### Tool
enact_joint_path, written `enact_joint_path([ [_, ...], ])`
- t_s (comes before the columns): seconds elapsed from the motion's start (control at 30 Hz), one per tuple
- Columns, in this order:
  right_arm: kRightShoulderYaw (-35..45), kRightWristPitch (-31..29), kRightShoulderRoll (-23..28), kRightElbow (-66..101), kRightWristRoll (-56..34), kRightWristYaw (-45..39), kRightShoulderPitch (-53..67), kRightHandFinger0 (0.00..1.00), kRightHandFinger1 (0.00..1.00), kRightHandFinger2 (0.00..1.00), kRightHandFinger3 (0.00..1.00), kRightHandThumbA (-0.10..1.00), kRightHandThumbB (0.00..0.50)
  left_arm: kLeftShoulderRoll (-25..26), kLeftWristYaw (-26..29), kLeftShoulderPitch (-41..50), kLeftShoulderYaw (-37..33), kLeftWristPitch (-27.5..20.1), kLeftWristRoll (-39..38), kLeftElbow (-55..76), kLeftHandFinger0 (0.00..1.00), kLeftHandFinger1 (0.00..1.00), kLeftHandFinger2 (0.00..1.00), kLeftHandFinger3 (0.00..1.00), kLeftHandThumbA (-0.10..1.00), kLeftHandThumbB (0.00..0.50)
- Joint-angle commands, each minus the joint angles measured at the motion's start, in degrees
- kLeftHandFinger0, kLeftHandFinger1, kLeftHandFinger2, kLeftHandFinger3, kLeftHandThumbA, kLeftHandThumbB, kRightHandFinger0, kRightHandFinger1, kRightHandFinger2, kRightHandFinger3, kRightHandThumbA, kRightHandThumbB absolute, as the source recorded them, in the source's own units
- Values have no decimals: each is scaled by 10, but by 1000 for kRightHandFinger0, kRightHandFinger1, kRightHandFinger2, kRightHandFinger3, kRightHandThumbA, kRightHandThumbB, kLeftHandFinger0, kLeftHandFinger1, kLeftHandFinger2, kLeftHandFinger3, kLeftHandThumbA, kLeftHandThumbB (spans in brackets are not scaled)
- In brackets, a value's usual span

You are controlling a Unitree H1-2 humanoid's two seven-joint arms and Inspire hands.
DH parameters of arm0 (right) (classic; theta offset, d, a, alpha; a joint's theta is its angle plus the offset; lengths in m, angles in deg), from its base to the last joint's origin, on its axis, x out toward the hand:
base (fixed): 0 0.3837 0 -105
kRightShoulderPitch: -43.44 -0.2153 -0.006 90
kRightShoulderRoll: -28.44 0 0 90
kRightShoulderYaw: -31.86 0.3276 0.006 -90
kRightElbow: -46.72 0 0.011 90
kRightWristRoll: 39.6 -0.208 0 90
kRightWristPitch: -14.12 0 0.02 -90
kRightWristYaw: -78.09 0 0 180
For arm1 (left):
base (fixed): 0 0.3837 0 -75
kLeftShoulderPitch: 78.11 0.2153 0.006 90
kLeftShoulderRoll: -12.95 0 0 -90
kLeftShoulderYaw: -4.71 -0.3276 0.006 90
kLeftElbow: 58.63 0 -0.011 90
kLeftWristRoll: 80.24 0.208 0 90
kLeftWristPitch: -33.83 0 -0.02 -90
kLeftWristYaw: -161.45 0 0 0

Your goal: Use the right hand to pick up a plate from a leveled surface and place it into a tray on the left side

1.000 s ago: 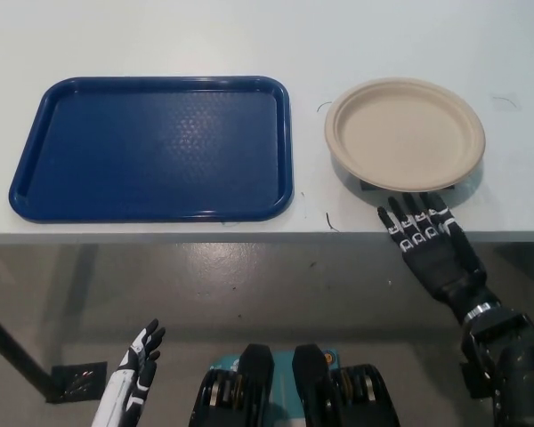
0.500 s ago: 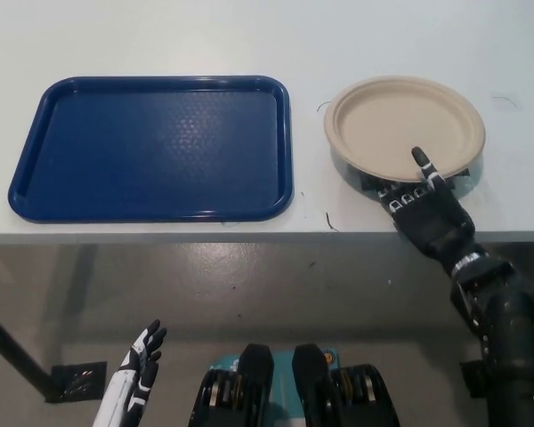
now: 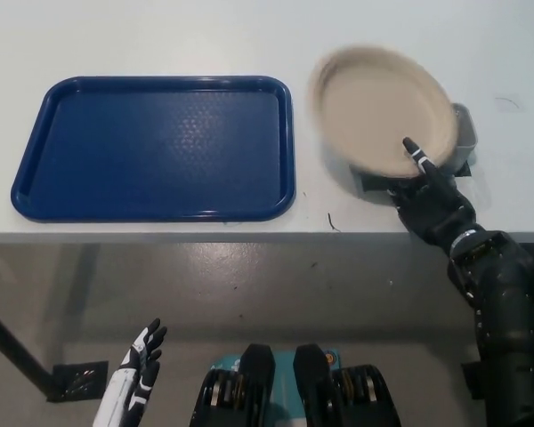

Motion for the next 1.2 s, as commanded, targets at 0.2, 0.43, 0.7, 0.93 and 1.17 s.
enact_joint_path([
  [0.2,-21,9,-8,94,23,62,35,0,176,504,708,793,0,7,3,-4,-4,-16,6,16,1000,1000,1000,1000,980,47],
  [0.43,-113,9,-8,271,-12,108,64,0,212,535,767,565,0,9,3,-8,-4,-16,8,16,1000,1000,1000,1000,960,27],
  [0.7,-206,9,-6,333,-64,138,41,0,173,530,777,562,0,12,3,-5,-7,-9,17,22,1000,1000,1000,1000,964,17],
  [0.93,-228,9,-30,301,-51,126,-5,0,248,566,783,562,0,15,-1,-11,-8,0,15,25,1000,1000,1000,1000,964,30],
  [1.17,-233,9,-86,210,-14,137,-83,0,198,584,807,494,0,20,-2,-11,-12,9,22,34,1000,1000,1000,1000,953,16],
])
